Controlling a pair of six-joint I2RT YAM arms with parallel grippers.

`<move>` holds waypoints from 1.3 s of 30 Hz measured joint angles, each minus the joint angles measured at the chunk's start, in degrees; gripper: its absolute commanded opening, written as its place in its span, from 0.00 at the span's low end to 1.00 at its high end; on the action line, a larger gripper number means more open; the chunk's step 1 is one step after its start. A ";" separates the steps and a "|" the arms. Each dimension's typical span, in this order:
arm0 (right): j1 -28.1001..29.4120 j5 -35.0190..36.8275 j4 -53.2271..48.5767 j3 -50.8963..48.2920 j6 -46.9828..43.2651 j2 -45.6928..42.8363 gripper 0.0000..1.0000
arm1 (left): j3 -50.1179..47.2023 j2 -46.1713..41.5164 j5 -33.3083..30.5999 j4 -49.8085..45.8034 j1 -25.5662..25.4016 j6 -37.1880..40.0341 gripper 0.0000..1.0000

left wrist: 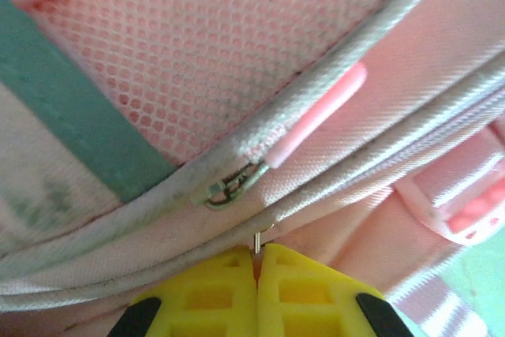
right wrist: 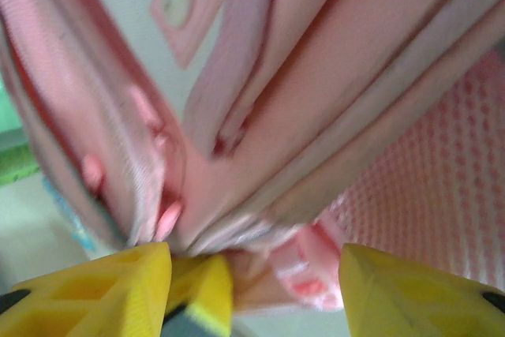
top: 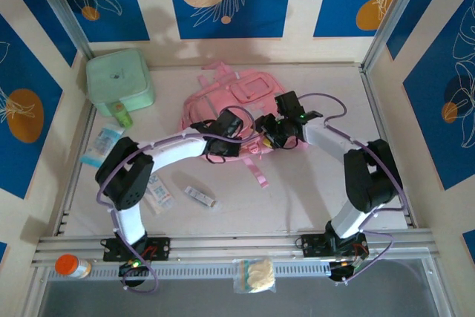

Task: Pack the student bag
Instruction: Unzip the student bag at the top-center of the table.

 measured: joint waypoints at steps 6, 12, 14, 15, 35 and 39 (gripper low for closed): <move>0.55 4.85 -0.02 3.45 -0.04 4.13 0.24 | -0.20 -5.55 -0.94 -1.46 0.00 1.84 0.00; 0.13 3.78 0.28 5.14 -3.58 4.68 0.00 | -1.42 -6.95 -3.76 -3.74 0.00 4.09 0.00; -0.96 2.14 0.00 5.14 -5.81 4.66 0.00 | -2.23 -7.04 -4.94 -4.81 0.00 4.61 0.00; -1.86 0.96 -0.22 5.14 -7.30 4.63 0.00 | -2.80 -7.15 -5.53 -5.18 0.04 5.01 0.00; -11.13 -10.21 -7.93 9.68 -16.22 4.00 0.68 | -9.09 -12.85 -0.46 -2.78 3.15 4.24 0.00; -6.29 -11.61 -5.97 1.77 -9.51 -3.06 0.71 | -9.05 -12.70 -0.42 -2.75 3.10 4.20 0.00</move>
